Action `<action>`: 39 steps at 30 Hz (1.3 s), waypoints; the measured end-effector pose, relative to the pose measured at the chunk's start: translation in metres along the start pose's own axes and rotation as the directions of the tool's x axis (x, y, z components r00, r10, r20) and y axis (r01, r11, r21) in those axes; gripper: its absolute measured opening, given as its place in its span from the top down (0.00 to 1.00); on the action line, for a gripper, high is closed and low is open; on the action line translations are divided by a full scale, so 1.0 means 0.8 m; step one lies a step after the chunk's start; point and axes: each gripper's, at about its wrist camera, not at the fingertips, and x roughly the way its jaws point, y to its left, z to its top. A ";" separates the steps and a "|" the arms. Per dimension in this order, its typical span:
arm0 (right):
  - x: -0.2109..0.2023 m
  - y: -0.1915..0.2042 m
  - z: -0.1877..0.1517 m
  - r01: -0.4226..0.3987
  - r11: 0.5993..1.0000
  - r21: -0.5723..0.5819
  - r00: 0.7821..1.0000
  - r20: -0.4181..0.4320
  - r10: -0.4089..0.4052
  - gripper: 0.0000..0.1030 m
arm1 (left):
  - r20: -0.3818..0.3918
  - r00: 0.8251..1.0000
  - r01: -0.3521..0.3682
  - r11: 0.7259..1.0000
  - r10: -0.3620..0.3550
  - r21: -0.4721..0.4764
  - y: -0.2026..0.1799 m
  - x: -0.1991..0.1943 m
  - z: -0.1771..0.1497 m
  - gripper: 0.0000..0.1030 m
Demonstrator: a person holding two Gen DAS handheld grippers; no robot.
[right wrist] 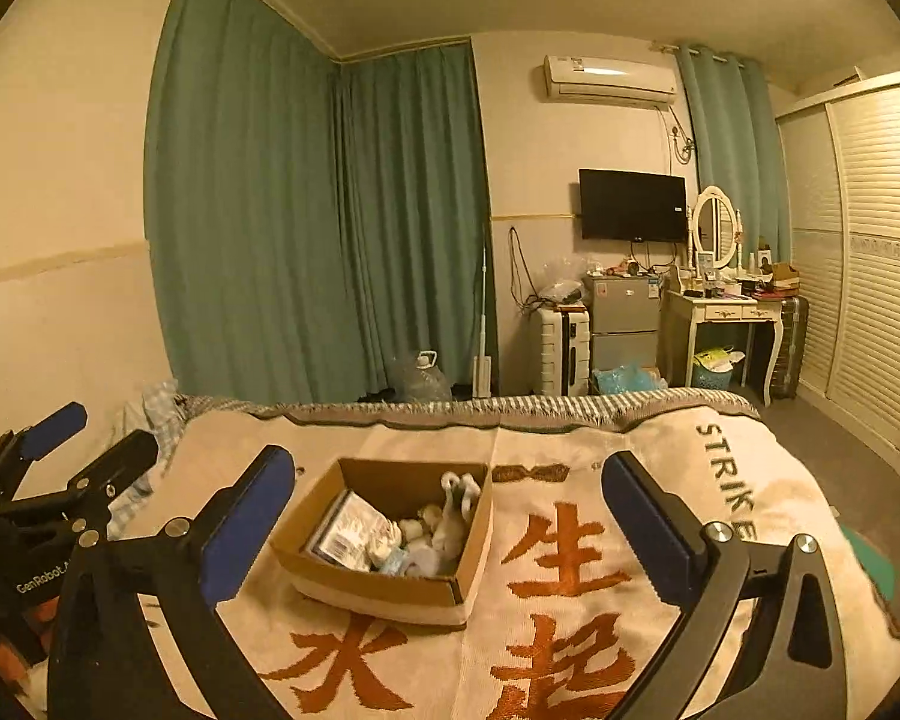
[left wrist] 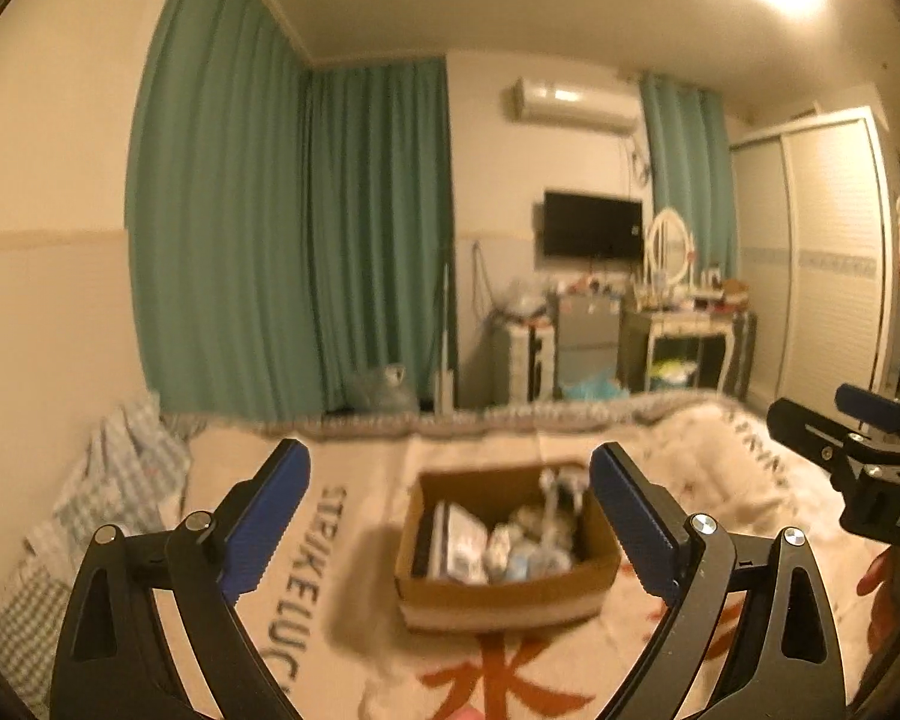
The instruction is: Organize soft objects
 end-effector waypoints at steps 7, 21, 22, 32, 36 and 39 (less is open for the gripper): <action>0.042 -0.001 -0.073 -0.008 1.000 0.018 0.995 -0.102 0.010 0.00 | -0.078 0.997 -0.011 0.999 0.008 -0.031 0.007 0.017 -0.048 0.07; 0.057 0.006 -0.084 -0.019 1.000 0.016 0.990 -0.142 0.021 0.00 | -0.111 0.994 -0.015 1.000 0.014 -0.004 0.009 0.018 -0.070 0.07; 0.056 0.006 -0.084 -0.018 1.000 0.015 0.990 -0.141 0.020 0.00 | -0.110 0.994 -0.016 1.000 0.015 -0.003 0.009 0.018 -0.070 0.07; 0.054 0.007 -0.081 -0.008 1.000 0.012 0.990 -0.144 0.009 0.00 | -0.114 0.993 -0.011 1.000 0.010 -0.010 0.011 0.019 -0.071 0.07; 0.053 0.008 -0.081 -0.005 1.000 0.005 0.989 -0.146 0.005 0.00 | -0.119 0.993 -0.007 1.000 0.006 -0.014 0.014 0.020 -0.071 0.07; 0.053 0.010 -0.081 -0.005 1.000 0.004 0.989 -0.149 0.006 0.00 | -0.119 0.993 -0.008 1.000 0.007 -0.008 0.014 0.021 -0.072 0.07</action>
